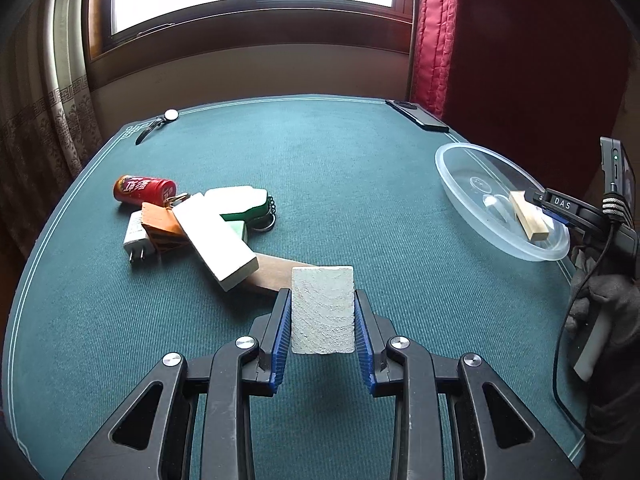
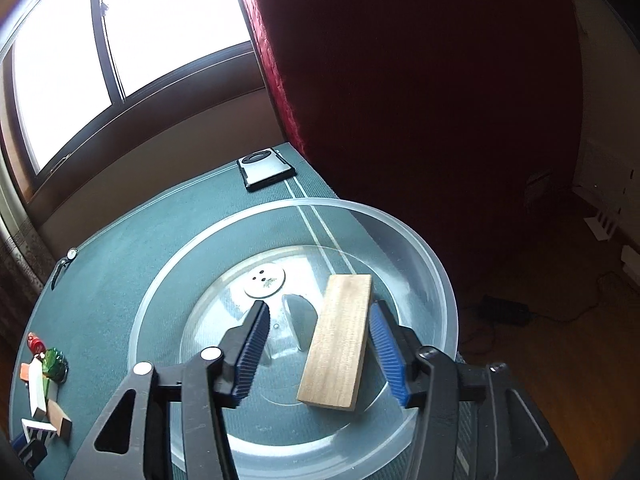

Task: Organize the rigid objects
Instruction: 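Open the right tool to drop the plank while the left tool carries the grey block to the bowl, then lower the grey-white block into the bowl and open the left tool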

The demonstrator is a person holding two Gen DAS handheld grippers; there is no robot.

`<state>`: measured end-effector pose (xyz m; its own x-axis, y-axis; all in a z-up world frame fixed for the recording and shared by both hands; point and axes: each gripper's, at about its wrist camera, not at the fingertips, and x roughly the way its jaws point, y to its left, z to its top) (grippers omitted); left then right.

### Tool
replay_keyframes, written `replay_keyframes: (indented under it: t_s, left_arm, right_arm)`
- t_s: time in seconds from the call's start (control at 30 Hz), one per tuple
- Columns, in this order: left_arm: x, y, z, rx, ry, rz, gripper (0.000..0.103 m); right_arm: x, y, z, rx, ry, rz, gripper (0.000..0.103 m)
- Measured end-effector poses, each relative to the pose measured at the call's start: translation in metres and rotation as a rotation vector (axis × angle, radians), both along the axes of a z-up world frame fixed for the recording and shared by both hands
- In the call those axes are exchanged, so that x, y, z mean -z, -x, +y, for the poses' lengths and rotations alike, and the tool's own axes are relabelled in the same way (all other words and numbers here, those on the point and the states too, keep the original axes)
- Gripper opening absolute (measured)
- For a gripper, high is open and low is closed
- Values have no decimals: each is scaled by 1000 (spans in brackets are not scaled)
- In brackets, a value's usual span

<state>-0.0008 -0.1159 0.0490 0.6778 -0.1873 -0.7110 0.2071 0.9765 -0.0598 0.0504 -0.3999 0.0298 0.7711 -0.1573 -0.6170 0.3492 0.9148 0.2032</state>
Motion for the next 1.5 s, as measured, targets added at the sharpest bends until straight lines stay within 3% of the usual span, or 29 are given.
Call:
replay_keyframes:
  t_s: [0.3,0.77,1.33,1.37,1.43,1.47,1.5]
  left_arm:
    - [-6,-12,-25,50,5,-5,30]
    - [-25,-54,-106,205,41,-41,30]
    - [-16,-89,-170,311,78,-45,31]
    - [-15,-89,-171,316,84,-45,32]
    - [-12,-89,-171,320,95,-30,44]
    - [-11,-90,-170,312,99,-23,55]
    - [-10,-90,-168,297,103,-22,59]
  right_arm:
    - [2,7,4,16,21,-8,65]
    - [1,13,-6,57,-10,-26,66]
    - [2,17,-8,74,-29,-44,68]
    - [3,17,-8,74,-29,-44,69]
    - [3,16,-8,72,-29,-44,70]
    - [3,15,-8,72,-29,-44,70]
    - [3,15,-8,72,-30,-44,70]
